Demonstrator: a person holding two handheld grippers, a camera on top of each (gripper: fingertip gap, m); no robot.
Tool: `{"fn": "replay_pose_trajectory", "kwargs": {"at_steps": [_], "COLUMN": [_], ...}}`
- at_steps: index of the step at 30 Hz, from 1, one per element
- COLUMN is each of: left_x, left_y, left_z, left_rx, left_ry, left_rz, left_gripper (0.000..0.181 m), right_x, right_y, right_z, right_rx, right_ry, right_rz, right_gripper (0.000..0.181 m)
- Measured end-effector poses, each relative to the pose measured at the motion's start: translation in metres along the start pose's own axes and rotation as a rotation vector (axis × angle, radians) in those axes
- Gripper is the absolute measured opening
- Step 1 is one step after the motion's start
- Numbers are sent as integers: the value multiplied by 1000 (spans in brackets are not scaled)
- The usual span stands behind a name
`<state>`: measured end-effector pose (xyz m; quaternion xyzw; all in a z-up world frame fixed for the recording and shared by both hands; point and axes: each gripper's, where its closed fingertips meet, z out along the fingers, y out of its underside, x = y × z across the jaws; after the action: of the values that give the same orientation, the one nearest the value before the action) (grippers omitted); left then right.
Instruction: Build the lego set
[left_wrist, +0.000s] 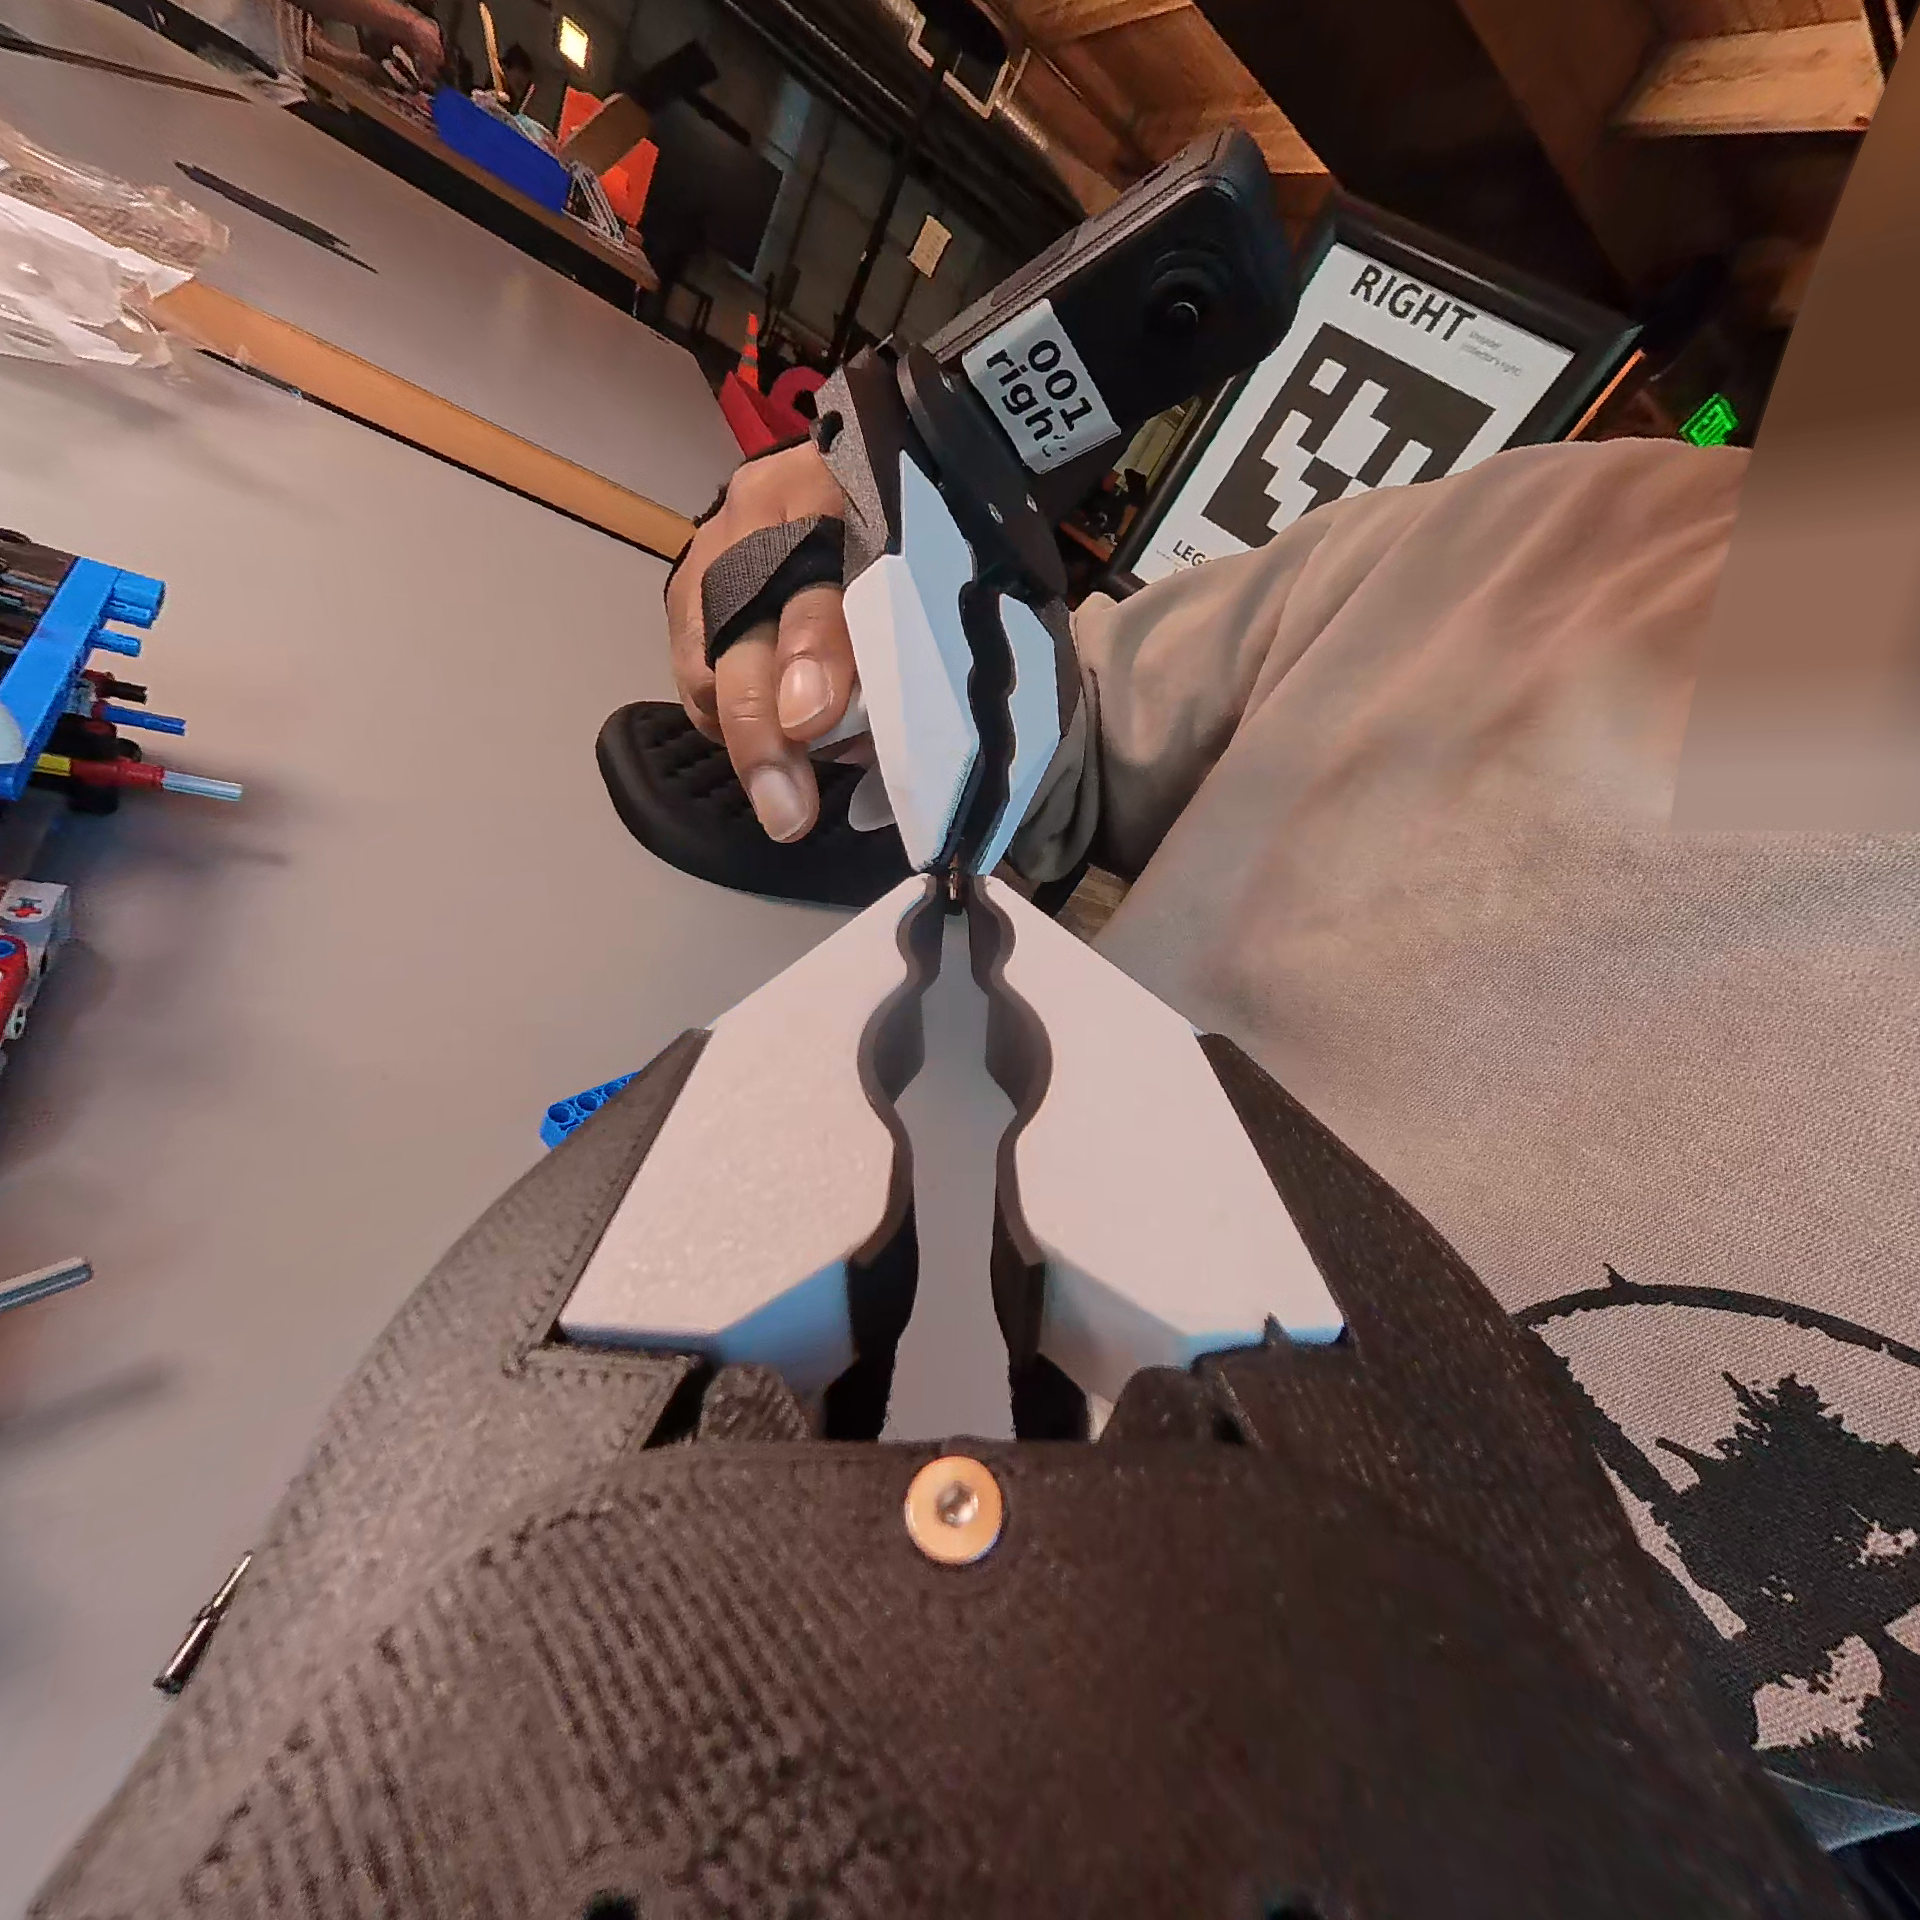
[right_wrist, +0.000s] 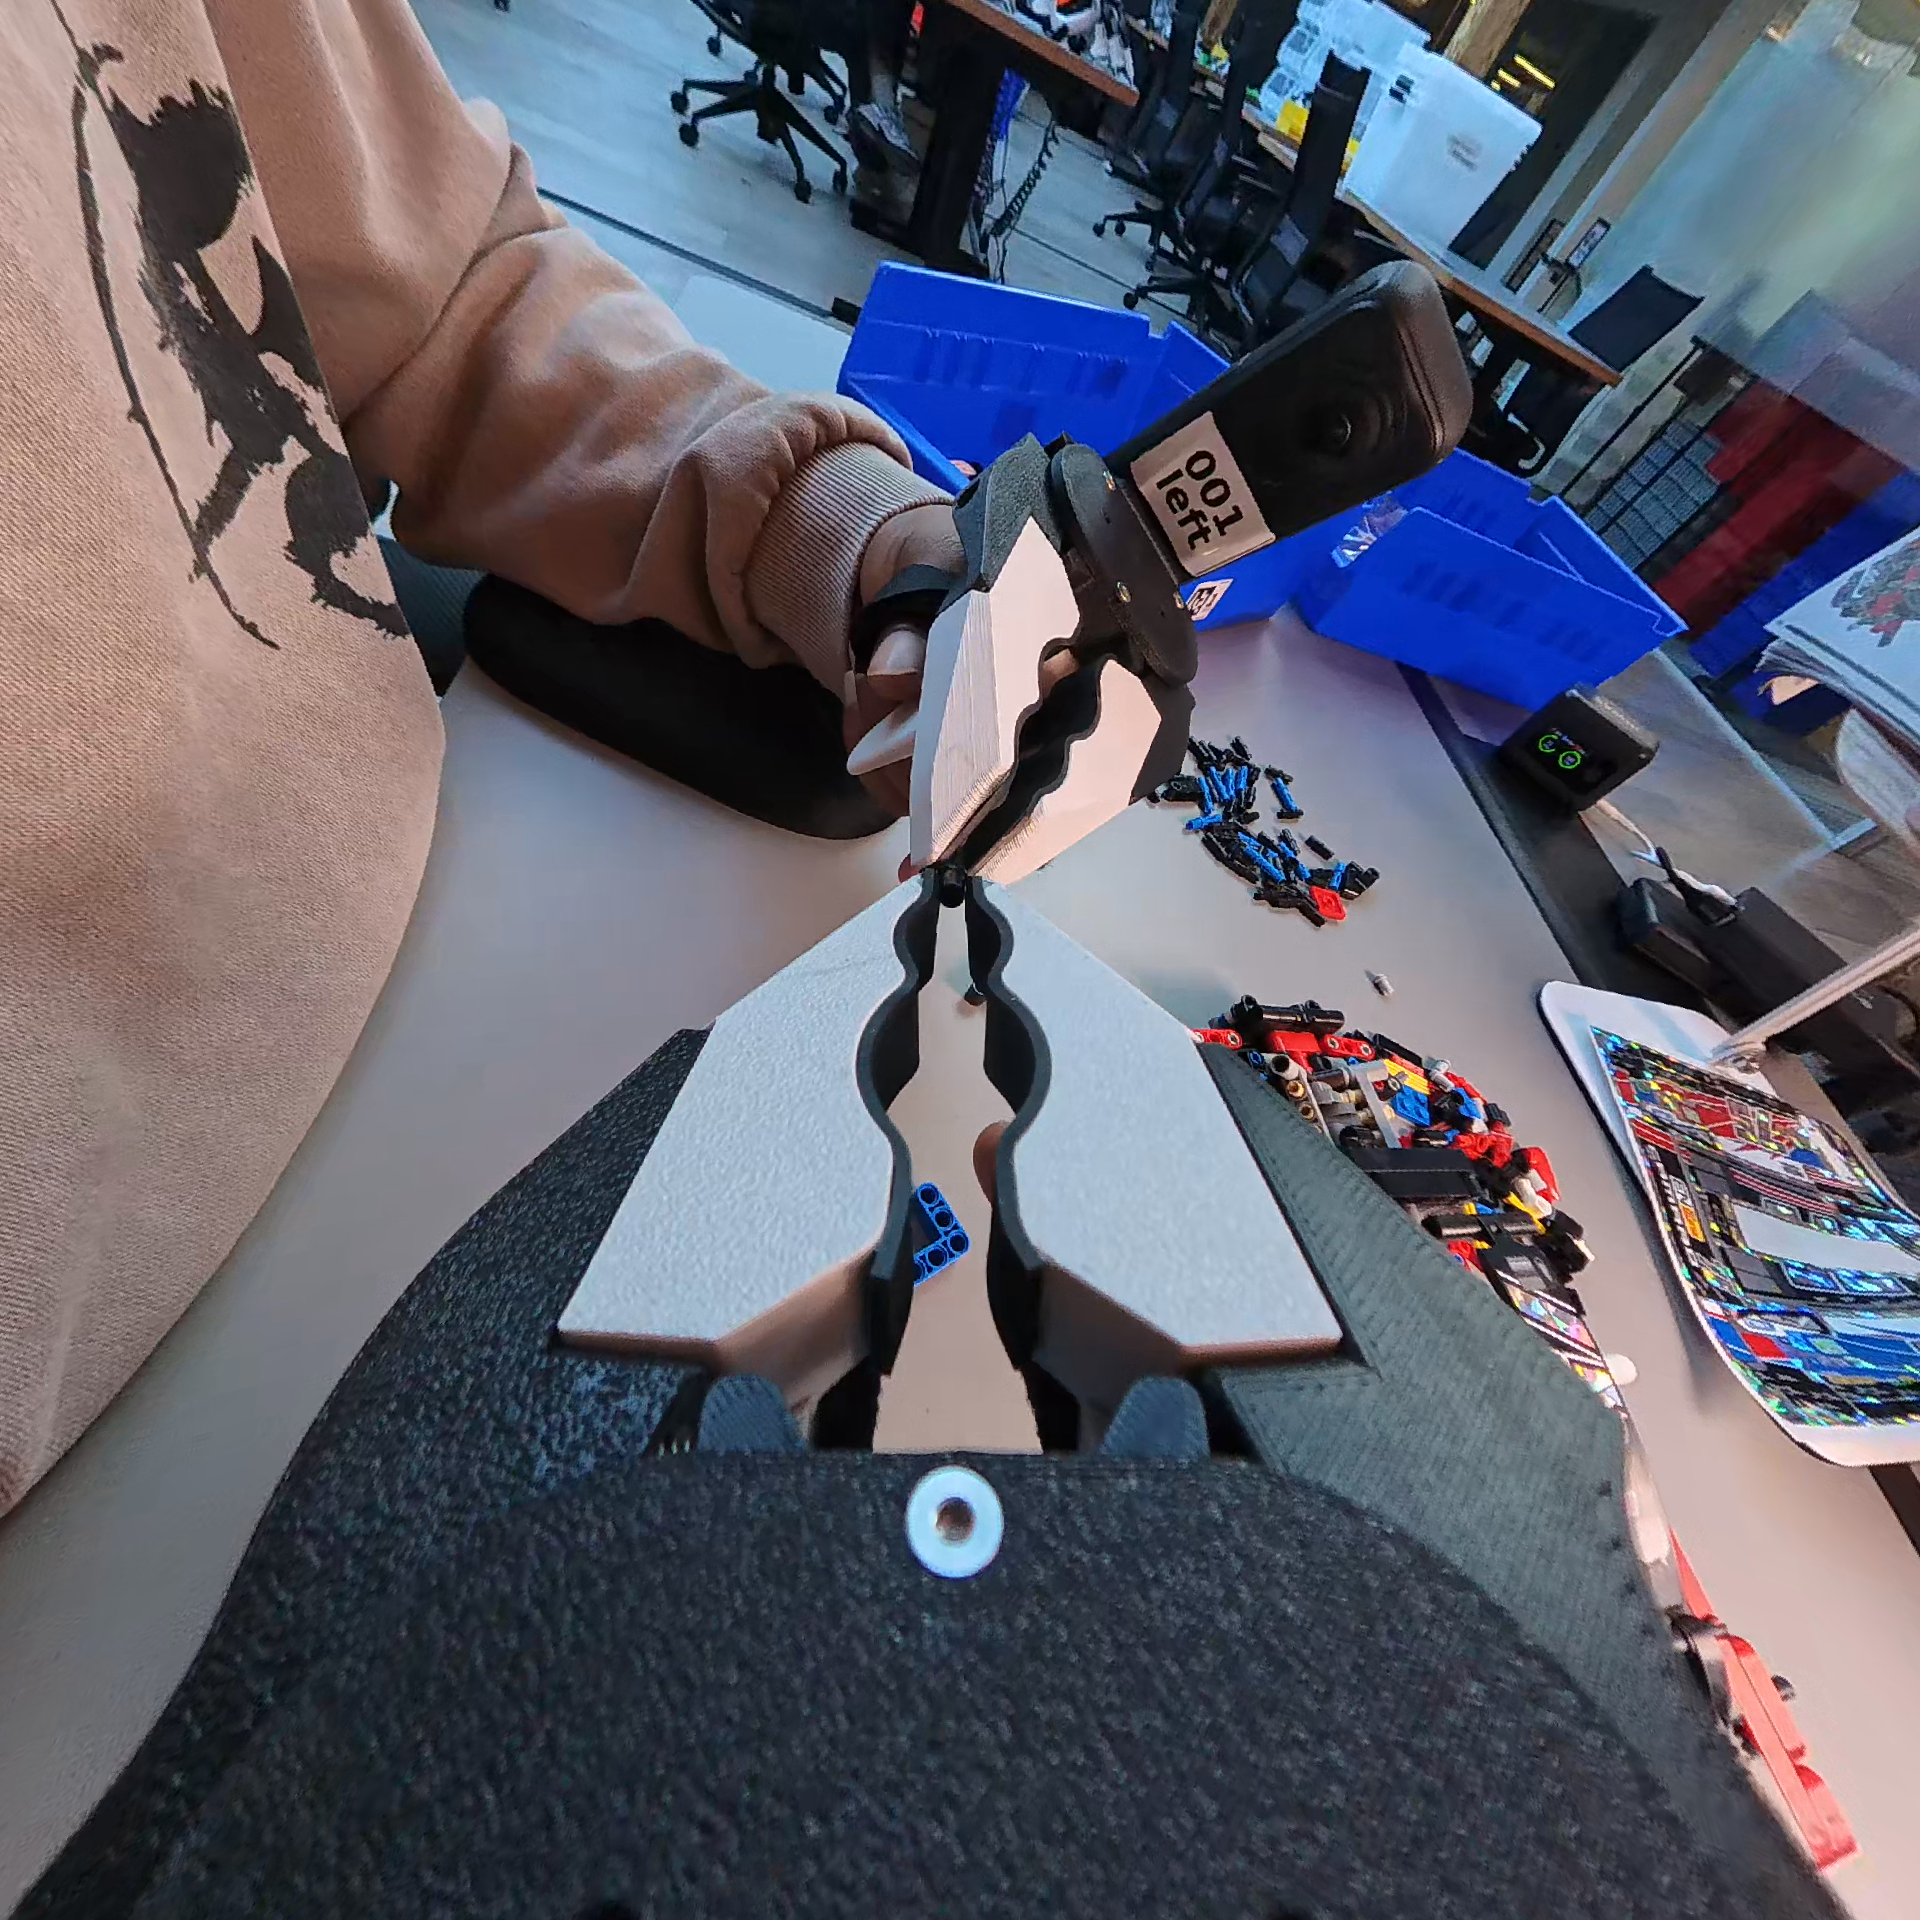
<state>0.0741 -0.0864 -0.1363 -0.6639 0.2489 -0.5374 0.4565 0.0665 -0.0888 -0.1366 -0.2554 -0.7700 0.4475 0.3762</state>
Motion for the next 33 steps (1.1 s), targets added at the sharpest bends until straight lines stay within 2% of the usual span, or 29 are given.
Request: {"fn": "replay_pose_trajectory", "kwargs": {"at_steps": [15,19,21,23,27,29,33], "left_x": [2,-3,-12,-28,-65,-71,-83], "left_y": [-1,-1,-2,-2,22,38,62], "left_z": [-1,-2,-4,-11,-29,-26,-18], "left_rx": [6,2,5,-15,-230,-310,-449], "left_ry": [5,-22,-75,-193,-492,-535,-613], "left_rz": [6,4,3,34,192,208,269], "left_gripper": [2,2,3,11,27,29,26], "right_x": [1,3,9,17,16,9,2], "right_y": [-4,1,7,20,74,93,110], "right_z": [1,2,2,2,4,9,14], "right_rx": [47,19,-30,-132,-463,-579,-719], "right_ry": [-19,-24,-15,-22,-146,-215,-287], "right_rz": [79,100,105,118,159,159,145], "right_gripper": [3,3,3,3,2,2,2]}}
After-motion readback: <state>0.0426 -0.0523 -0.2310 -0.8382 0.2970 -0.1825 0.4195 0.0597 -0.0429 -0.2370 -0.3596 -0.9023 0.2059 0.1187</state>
